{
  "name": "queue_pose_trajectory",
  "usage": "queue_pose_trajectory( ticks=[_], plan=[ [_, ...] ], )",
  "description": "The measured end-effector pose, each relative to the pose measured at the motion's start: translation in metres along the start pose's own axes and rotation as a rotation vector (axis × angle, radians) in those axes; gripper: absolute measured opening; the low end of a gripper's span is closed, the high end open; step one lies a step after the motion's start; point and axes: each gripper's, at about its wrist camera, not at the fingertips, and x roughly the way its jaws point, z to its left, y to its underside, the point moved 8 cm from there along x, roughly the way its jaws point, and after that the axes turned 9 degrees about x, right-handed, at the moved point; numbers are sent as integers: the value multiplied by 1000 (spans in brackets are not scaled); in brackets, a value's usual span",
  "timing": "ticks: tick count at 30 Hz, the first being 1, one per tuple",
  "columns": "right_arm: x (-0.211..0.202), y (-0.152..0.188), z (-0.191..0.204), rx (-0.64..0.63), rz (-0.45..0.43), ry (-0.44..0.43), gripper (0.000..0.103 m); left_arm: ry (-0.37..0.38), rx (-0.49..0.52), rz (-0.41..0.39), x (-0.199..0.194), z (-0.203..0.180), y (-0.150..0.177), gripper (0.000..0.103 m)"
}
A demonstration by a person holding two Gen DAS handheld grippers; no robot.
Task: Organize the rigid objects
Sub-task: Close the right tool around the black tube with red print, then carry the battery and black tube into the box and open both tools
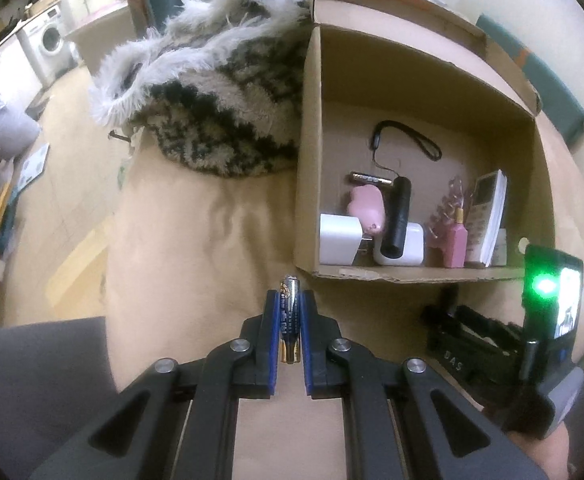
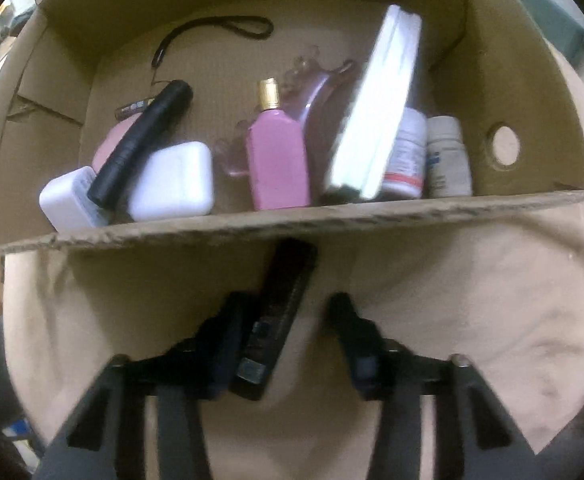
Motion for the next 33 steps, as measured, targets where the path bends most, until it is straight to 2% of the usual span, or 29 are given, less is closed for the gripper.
queue_pose_trajectory(
  ticks=[1,8,12,18,23,26,29,33],
  plan=[
    [-1,0,-3,1,-1,0,21,0,2,-5,-1,-1,-1,9],
    [-12,-2,-23,81,39,-126,20,-3,26,-29,-6,-7,-4,9],
    [-28,4,-39,101,39,-169,20,3,24,-41,-9,-7,-4,9],
    [-60,9,-68,169,26,-285,20,-4,50,-105,-29,-11,-8,9],
    [-109,-2,-80,215,-48,-424,20,23,57,-169,-55,-16,-14,9],
    [-141,-16,-79,206,-113,-472,20,37,67,-212,-69,-22,-26,9],
    [-159,-39,-72,187,-156,-492,20,52,80,-226,-76,-29,-40,9],
    [-169,-67,-61,141,-189,-468,20,72,95,-219,-74,-40,-64,9]
  ],
)
